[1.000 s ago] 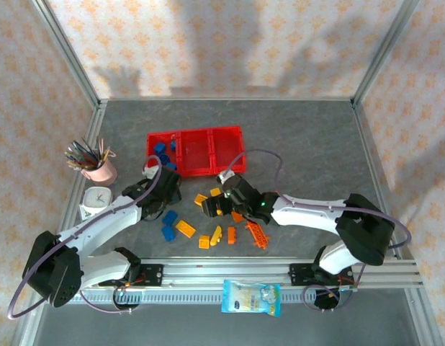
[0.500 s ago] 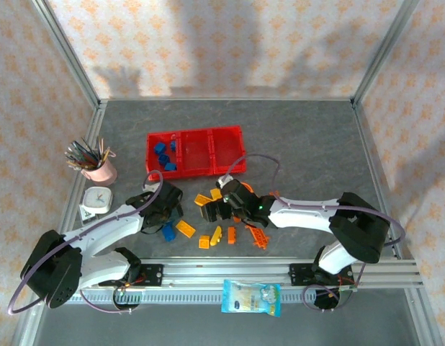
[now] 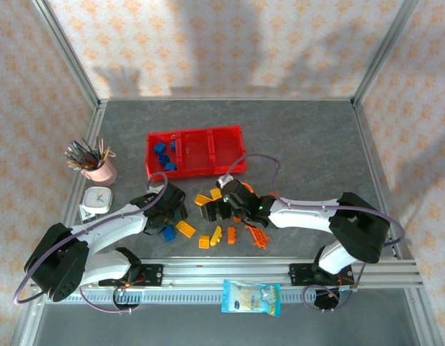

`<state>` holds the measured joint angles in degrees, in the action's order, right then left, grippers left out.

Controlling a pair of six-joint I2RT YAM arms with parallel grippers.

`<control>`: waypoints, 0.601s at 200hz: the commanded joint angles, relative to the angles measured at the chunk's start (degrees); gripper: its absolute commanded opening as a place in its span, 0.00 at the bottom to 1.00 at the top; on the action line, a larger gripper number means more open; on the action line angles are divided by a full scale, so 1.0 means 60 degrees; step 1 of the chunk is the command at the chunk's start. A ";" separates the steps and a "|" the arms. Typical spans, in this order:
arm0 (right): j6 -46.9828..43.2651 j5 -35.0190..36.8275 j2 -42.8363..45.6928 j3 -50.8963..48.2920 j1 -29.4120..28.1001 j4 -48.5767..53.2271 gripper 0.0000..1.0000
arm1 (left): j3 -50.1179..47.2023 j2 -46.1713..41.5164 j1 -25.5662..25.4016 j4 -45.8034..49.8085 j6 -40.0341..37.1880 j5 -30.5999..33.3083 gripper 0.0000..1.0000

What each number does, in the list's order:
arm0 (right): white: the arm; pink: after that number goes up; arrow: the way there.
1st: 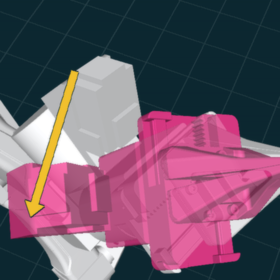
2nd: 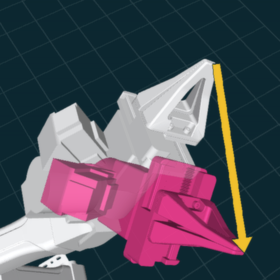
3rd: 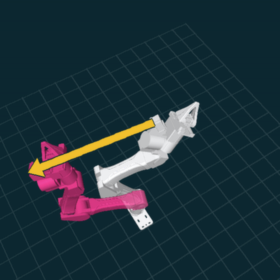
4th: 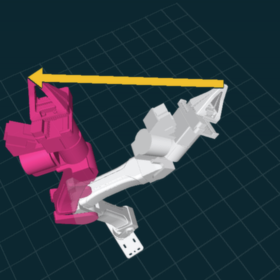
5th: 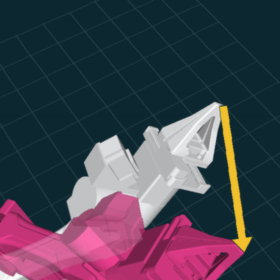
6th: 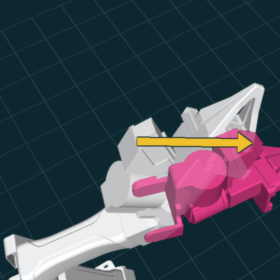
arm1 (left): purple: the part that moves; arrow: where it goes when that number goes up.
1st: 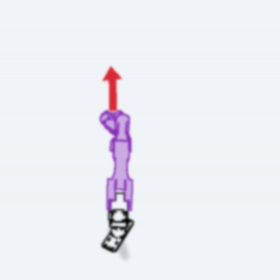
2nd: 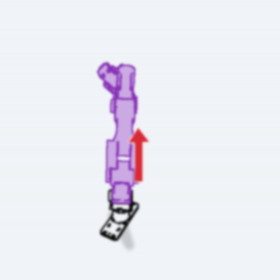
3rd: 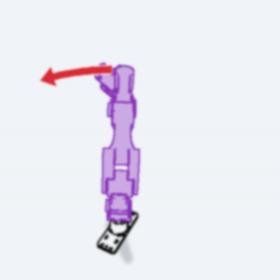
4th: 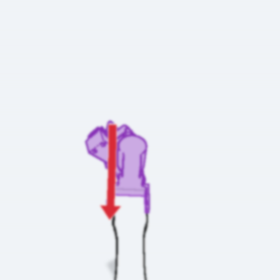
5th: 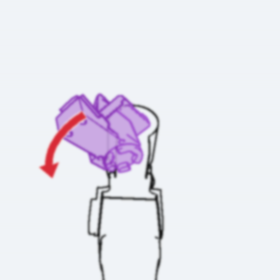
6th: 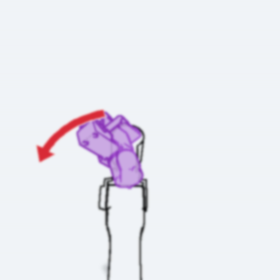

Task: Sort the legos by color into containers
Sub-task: Pick up the lego from the bottom-left of the table.

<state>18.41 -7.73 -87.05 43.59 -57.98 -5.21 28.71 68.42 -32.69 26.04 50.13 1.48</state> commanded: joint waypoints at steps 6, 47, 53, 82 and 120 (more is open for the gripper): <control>0.0138 0.0270 0.0007 -0.0117 -0.0038 -0.0114 1.00 | -0.0042 0.0263 -0.0192 -0.0279 0.0218 0.0017 0.78; 0.0132 0.0314 -0.0031 -0.0117 -0.0037 -0.0127 1.00 | -0.0039 0.0443 -0.0225 -0.0379 0.0316 0.0179 0.72; 0.0137 0.0306 -0.0031 -0.0117 -0.0042 -0.0116 1.00 | -0.0047 0.0437 -0.0229 -0.0395 0.0301 0.0179 0.71; 0.0140 0.0364 -0.0031 -0.0103 -0.0043 -0.0131 1.00 | -0.0054 0.0447 -0.0229 -0.0367 0.0315 0.0262 0.63; 0.0148 0.0412 -0.0038 -0.0017 -0.0042 -0.0128 1.00 | -0.0053 0.0266 -0.0226 -0.0315 0.0344 0.0377 0.56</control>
<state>18.65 -7.29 -87.05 43.59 -57.98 -5.23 28.77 70.11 -33.67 25.85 51.18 3.75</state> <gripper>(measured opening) 0.997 0.572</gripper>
